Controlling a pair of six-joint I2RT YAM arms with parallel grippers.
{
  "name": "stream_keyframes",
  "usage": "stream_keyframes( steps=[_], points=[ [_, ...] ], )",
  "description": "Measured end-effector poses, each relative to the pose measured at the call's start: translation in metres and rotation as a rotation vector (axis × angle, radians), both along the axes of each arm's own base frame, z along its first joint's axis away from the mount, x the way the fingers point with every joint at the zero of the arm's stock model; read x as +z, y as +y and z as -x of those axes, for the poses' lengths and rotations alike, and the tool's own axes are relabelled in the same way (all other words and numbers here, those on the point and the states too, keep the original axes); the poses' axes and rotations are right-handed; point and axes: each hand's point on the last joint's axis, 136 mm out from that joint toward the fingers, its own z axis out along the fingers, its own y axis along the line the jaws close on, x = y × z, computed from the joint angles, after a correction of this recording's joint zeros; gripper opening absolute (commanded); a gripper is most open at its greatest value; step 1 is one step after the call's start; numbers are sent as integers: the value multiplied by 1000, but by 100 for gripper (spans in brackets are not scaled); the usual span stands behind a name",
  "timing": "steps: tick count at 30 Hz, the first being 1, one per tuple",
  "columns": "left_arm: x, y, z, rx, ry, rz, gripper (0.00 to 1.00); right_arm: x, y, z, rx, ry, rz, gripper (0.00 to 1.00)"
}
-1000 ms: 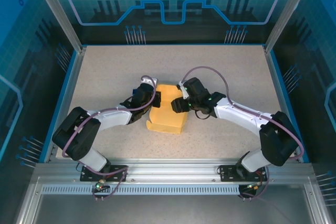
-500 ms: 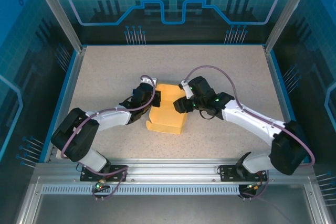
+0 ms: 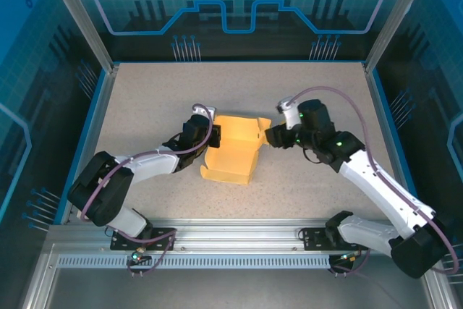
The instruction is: Fold the paper box
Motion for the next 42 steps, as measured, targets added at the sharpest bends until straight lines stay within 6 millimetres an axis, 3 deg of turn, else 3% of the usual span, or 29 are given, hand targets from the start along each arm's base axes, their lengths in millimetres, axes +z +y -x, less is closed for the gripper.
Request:
stream_keyframes(
  steps=[3,5,8,13,30,42],
  points=[
    [1,1,1,0,0,0,0,-19,-31,-10,-100,53,-35,49],
    [4,1,1,1,-6,4,0,-41,-41,-12,-132,109,-50,46],
    [8,1,1,1,-14,9,0,-71,-35,-6,-106,196,-68,43],
    [10,1,1,2,-18,14,0,-97,-21,-4,-48,258,-109,42],
    [10,1,2,2,-17,14,0,-102,23,-17,128,228,-171,45],
    [13,2,1,4,-23,18,0,-97,36,-24,174,193,-161,48]
  ],
)
